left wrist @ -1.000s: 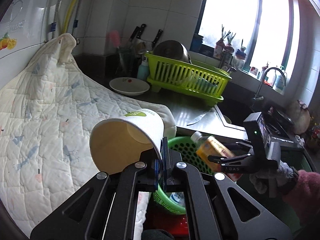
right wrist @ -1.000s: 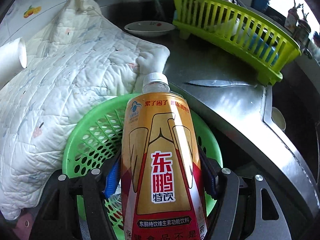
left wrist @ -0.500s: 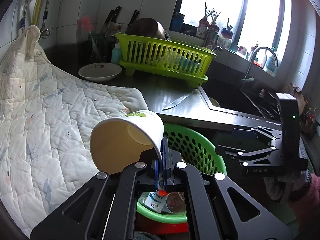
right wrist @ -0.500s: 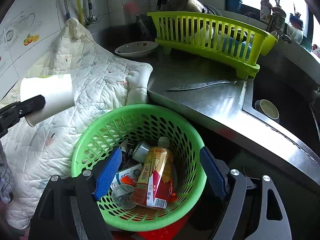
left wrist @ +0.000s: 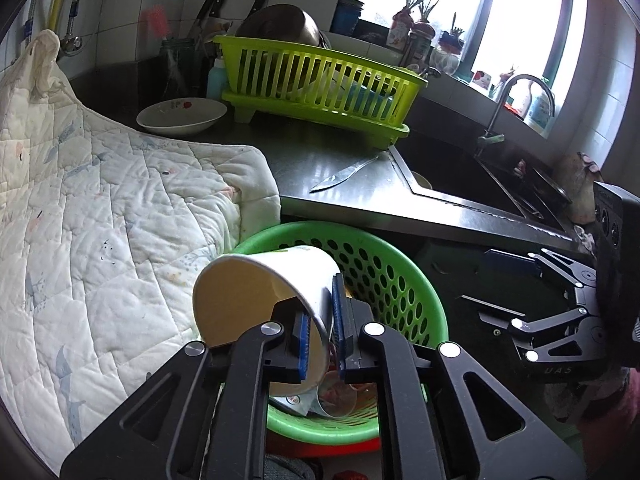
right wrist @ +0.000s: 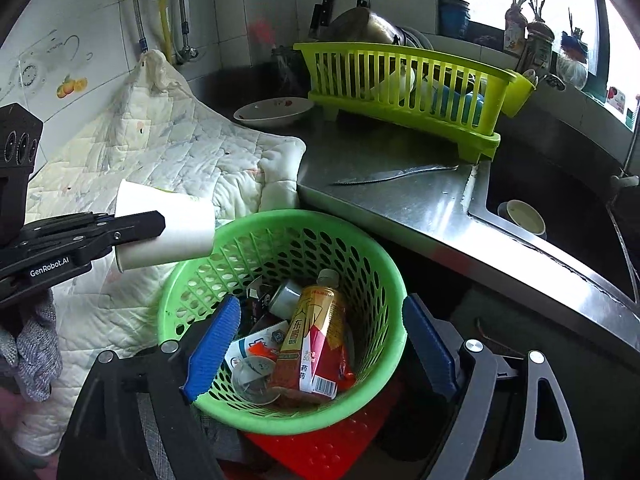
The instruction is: Collect trash
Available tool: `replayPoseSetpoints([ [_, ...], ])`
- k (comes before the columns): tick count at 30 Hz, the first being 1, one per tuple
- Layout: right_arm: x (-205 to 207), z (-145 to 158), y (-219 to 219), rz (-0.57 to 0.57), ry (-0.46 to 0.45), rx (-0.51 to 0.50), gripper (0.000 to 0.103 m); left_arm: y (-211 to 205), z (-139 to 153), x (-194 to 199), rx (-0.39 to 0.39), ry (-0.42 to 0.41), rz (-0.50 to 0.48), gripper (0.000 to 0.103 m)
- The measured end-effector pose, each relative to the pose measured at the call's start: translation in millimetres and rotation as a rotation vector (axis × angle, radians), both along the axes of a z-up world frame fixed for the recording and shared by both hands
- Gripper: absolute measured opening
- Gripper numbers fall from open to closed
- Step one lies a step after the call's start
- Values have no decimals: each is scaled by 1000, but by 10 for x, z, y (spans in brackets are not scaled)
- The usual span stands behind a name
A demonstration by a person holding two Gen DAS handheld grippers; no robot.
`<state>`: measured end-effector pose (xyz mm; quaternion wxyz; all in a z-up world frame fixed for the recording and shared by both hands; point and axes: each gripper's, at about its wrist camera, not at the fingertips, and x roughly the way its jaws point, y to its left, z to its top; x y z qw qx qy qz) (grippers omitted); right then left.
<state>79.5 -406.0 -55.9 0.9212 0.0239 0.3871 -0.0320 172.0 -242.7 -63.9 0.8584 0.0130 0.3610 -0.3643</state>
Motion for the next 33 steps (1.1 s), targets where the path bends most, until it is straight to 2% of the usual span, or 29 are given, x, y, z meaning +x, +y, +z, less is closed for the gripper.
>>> replayPoseSetpoints([
  [2,-13,-5,34,2,-4,5,80,-5,1,-11,4,-4,11,35],
  [6,-39,7,80,-2,-13,14,80,38,38,-32,-2,-12,25,38],
  [7,-46,8,91,-3,-14,16,80,58,54,-38,-4,-13,30,43],
  [8,-54,10,103,-7,-15,17,80,83,74,-48,-6,-18,38,54],
  [15,-153,74,163,-28,-42,46,84,327,278,-154,-20,-65,106,68],
  [17,-176,96,180,-37,-52,53,84,412,339,-197,-14,-84,130,79],
  [21,-229,147,243,-48,-66,71,87,616,460,-288,6,-126,193,84],
  [22,-242,161,265,-50,-70,74,87,678,485,-306,9,-133,211,89],
  [26,-292,225,378,-51,-85,72,87,887,586,-399,47,-182,292,92],
  [33,-361,363,616,-46,-113,58,89,1213,736,-581,59,-235,384,98],
])
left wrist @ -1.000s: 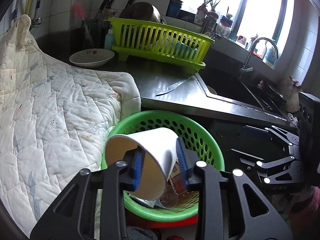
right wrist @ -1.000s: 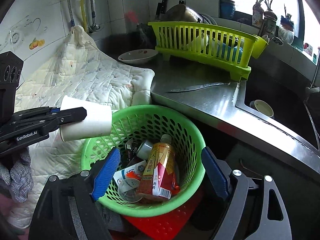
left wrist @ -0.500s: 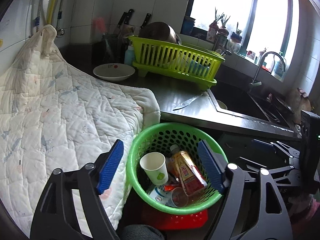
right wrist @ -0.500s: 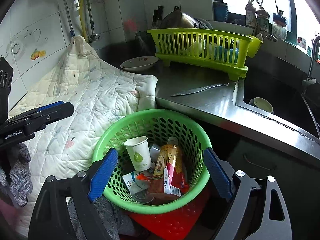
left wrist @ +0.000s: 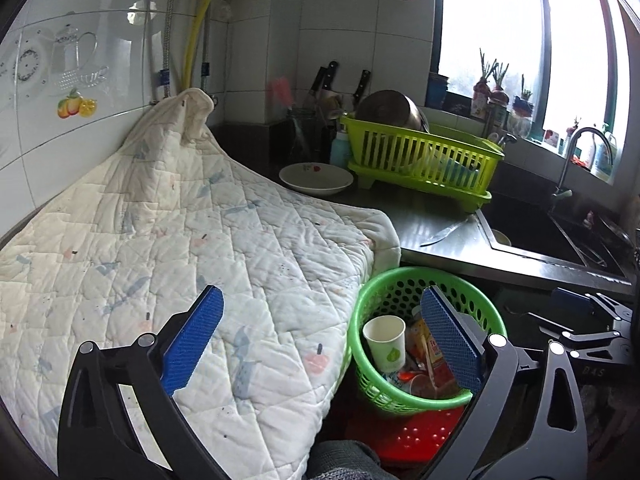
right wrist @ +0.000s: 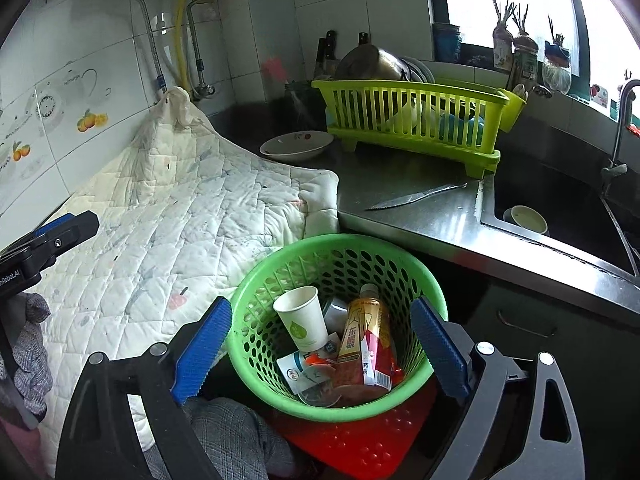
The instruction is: Collect trash
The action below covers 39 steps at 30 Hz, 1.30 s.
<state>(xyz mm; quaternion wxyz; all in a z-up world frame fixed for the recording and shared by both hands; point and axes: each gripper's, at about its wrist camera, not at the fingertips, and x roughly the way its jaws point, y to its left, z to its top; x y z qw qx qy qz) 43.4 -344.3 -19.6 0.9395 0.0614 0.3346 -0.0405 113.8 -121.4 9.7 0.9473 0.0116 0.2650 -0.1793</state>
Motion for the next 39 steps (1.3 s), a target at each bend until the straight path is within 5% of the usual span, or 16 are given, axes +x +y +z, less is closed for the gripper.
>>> replayPoseSetpoints([
  [14,-124,170,239,-25,-20,-6,93,526,-9,-247,3,-15,150,98],
  [39,-159,228,464,-2,-24,-32,94,539,-9,-395,56,-31,160,98],
])
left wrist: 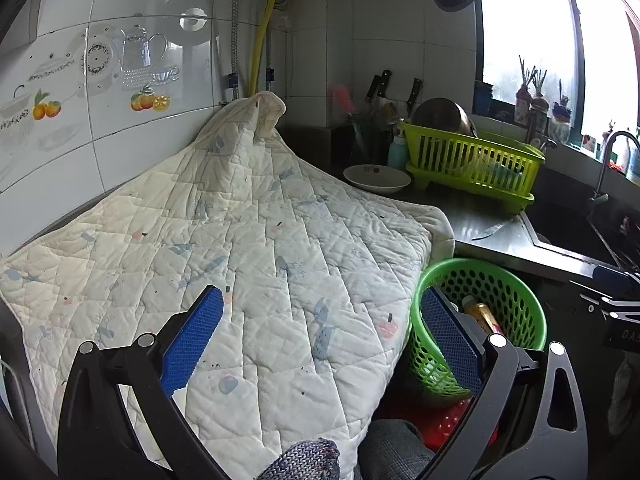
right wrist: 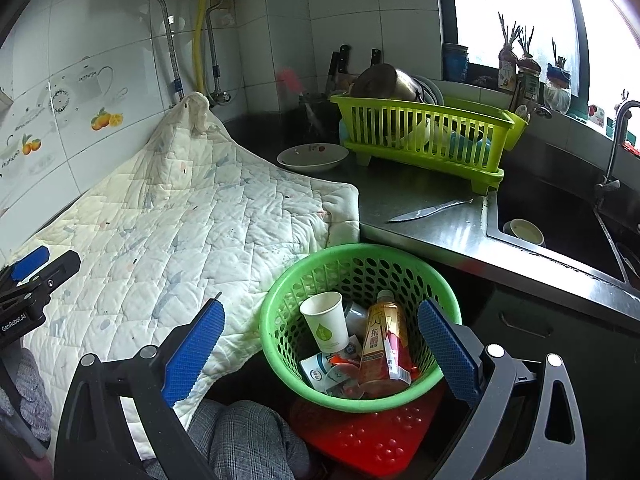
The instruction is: Collect trash
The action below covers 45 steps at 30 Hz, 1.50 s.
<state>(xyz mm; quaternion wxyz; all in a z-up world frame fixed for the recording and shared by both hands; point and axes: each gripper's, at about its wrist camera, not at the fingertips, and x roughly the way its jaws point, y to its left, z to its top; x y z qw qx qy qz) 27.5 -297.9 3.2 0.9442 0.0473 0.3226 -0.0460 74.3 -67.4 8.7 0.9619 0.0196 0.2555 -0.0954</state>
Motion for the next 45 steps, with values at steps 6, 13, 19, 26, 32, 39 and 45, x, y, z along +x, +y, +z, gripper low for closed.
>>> replayPoseSetpoints([
  [6,-6,15,-14,-4,-4,3,94,-33,22,-14,12,-4,-4,98],
  [13,-13,17,-25,-3,-4,5,94,-66,25,-22,25,-9,-4,98],
  [19,-19,19,-20,-2,-6,7,94,-71,20,-25,29,-8,-3,98],
  [26,-16,15,-20,0,-4,10,94,-68,18,-27,29,-8,-4,98],
  [32,-10,8,-13,0,-5,6,94,-71,14,-30,29,-9,-6,98],
  [39,0,3,-6,3,-5,7,94,-71,9,-35,31,-8,-11,98],
  [45,7,-13,-12,2,-2,8,94,-74,3,-37,30,-7,-12,98],
])
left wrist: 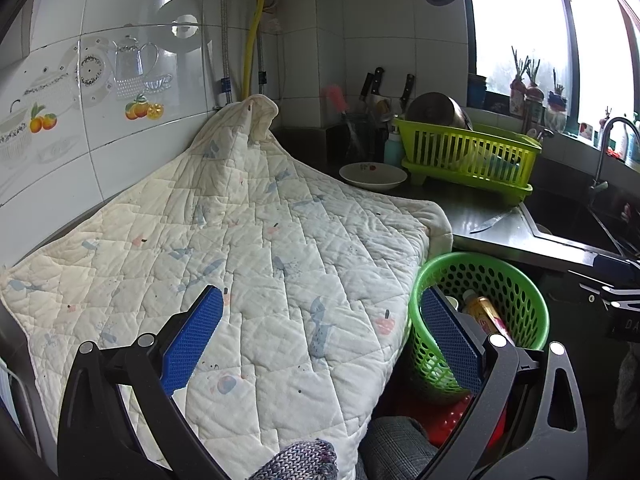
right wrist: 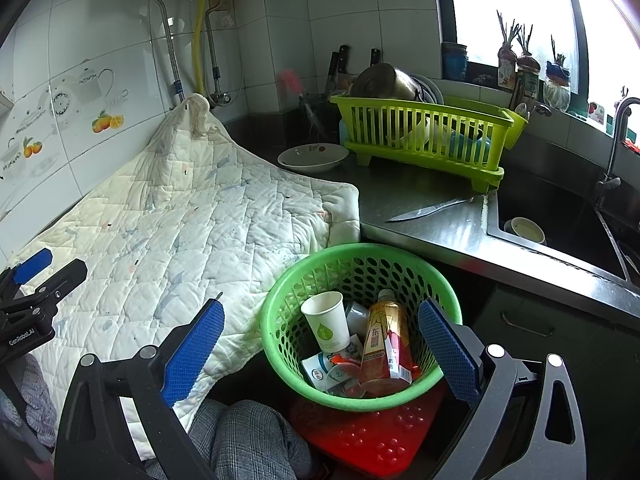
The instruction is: Collect trash
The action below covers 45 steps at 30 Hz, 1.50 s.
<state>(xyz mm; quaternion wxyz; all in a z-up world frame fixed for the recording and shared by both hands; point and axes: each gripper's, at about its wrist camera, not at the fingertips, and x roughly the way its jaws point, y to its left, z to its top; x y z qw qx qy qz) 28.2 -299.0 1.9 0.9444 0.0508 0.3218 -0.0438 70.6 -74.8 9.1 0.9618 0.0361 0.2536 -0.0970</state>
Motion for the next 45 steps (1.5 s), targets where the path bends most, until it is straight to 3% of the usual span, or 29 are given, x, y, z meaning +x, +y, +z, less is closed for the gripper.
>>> replayPoseSetpoints([
  [45,6,4,18,14,-5,8,94,3,21,-30,-8,-16,24,98],
])
